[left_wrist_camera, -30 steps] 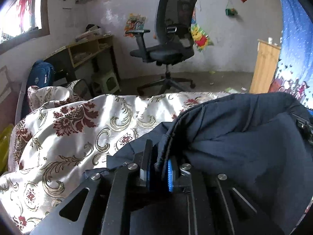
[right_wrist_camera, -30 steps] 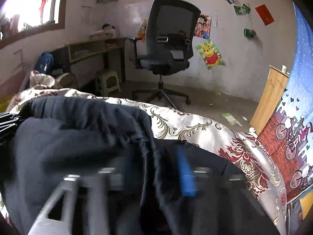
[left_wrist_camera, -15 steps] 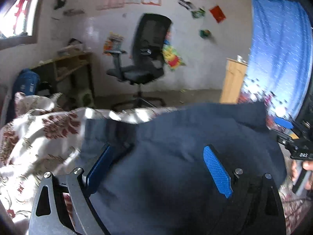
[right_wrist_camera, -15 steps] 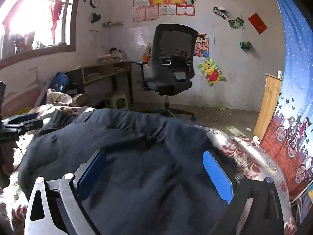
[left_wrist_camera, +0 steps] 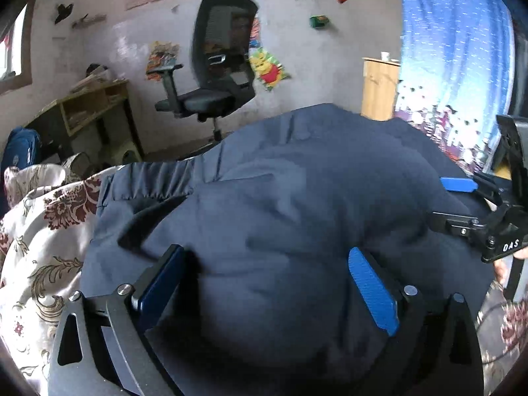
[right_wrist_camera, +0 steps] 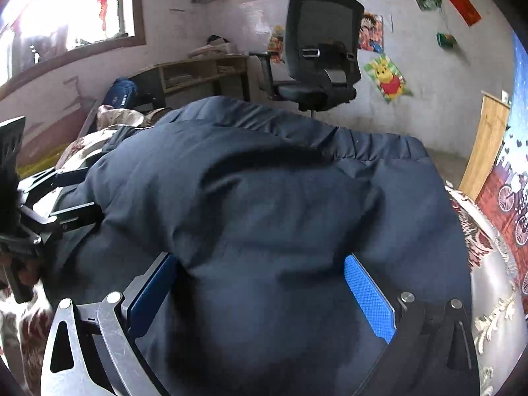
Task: Fold large clothes
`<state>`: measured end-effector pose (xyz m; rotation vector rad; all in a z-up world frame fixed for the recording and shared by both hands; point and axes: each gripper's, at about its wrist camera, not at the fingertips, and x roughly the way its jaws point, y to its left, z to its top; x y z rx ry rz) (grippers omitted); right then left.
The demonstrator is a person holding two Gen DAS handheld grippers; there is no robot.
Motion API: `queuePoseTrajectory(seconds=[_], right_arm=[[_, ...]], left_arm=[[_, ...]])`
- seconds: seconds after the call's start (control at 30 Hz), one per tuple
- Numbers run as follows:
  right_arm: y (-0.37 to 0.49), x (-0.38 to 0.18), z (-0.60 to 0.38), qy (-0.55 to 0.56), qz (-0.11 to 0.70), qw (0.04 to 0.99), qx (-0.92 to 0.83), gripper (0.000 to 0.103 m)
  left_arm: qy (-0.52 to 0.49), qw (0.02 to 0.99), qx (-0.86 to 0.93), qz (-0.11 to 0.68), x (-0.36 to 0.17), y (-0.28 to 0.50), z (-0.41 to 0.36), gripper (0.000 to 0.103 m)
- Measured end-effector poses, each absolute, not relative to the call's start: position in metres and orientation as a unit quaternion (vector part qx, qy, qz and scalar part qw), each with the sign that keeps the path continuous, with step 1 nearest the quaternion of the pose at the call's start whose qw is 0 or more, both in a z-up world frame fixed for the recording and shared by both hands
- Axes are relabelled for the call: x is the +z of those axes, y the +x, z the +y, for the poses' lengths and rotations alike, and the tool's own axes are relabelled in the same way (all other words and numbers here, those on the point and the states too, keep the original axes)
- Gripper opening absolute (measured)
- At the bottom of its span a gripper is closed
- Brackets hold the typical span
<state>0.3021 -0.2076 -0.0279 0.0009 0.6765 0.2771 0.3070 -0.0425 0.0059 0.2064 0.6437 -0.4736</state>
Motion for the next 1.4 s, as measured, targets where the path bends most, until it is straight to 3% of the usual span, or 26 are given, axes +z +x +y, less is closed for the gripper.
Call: queuePoseTrajectory(seconds=[0.43,0.73,0.97,1.4], right_arm=[[0.404,-0.025,-0.231,0.007,0.374,0.923,0.088,0.103],[0.447,-0.042,-0.254,0.032,0.405,0.909,0.093,0.103],[0.456,-0.053,-0.260,0.057,0.404,0.906,0.109,0.103],[0.456,-0.060,-0.254,0.061,0.396,0.910,0.109,0.103]], left_arm=[[0.093,0.912,-0.188,0.352,-0.003,0.388,-0.047,0.102],[0.036,0.907,-0.174,0.381,-0.009,0.431,-0.029,0.102],[0.018,0.885,-0.198,0.420,-0.019,0.450,-0.029,0.102],[0.006,0.889,-0.203,0.411,-0.023,0.446,-0.024,0.102]])
